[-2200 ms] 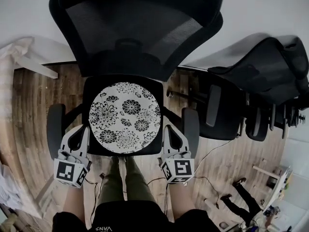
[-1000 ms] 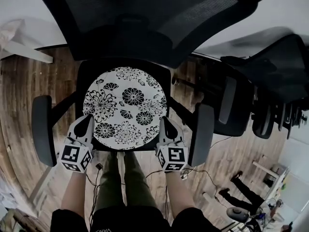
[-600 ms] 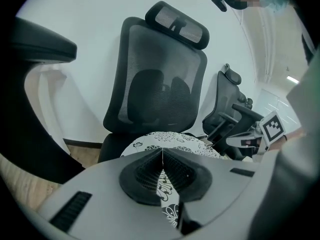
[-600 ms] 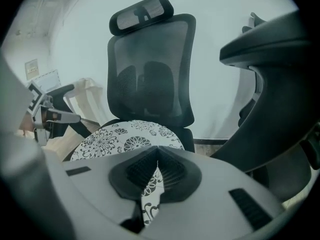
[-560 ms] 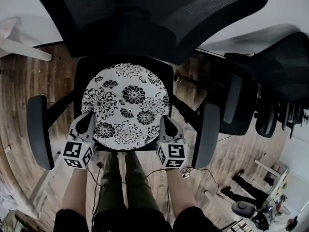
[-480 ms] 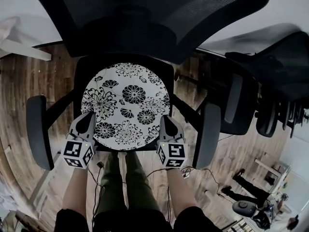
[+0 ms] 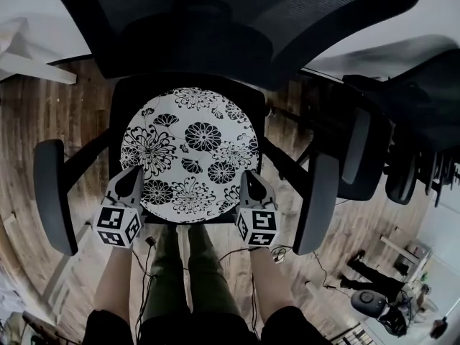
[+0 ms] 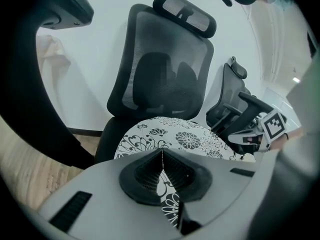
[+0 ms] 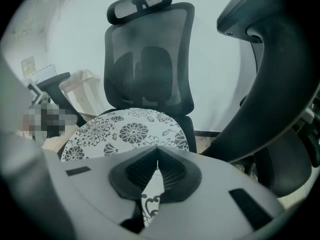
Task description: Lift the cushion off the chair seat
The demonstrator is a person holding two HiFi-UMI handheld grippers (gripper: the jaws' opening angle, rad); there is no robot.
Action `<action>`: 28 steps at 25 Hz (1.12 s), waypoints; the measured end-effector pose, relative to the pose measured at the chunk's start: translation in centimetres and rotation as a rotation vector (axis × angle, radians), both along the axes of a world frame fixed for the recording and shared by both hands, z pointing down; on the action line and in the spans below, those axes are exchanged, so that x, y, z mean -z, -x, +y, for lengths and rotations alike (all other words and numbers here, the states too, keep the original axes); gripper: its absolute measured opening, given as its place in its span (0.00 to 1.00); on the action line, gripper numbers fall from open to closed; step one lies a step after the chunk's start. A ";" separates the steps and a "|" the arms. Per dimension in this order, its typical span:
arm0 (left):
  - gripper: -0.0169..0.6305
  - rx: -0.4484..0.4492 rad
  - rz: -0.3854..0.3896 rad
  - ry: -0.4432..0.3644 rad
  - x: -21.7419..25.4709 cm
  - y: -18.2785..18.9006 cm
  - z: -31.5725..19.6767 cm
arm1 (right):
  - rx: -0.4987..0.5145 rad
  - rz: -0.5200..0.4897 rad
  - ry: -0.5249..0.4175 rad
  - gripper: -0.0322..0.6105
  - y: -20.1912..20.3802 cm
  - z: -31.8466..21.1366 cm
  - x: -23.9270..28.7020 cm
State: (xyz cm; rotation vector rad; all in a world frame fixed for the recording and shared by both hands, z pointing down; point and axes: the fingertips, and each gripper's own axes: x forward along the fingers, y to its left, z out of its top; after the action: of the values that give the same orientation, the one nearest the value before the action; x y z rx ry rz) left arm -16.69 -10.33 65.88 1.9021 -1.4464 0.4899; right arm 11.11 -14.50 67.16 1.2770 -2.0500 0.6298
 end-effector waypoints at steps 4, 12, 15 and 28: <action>0.05 0.000 -0.010 0.012 -0.9 0.1 0.2 | 0.003 0.007 0.007 0.08 0.0 0.2 -0.7; 0.05 0.017 -0.005 0.081 -3.0 0.2 1.0 | -0.009 0.038 0.052 0.08 -0.5 1.1 -2.7; 0.05 0.024 0.000 0.105 -3.8 0.3 1.4 | -0.013 0.032 0.089 0.08 -0.7 1.8 -3.7; 0.59 0.189 -0.137 0.170 -5.7 4.3 2.5 | -0.172 0.075 0.121 0.46 -4.5 2.2 -4.7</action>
State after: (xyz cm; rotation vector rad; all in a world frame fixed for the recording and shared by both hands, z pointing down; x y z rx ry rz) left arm -21.02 -7.86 71.57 1.6069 -1.6007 0.6411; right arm 15.59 -12.33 71.85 1.3937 -1.8261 0.7607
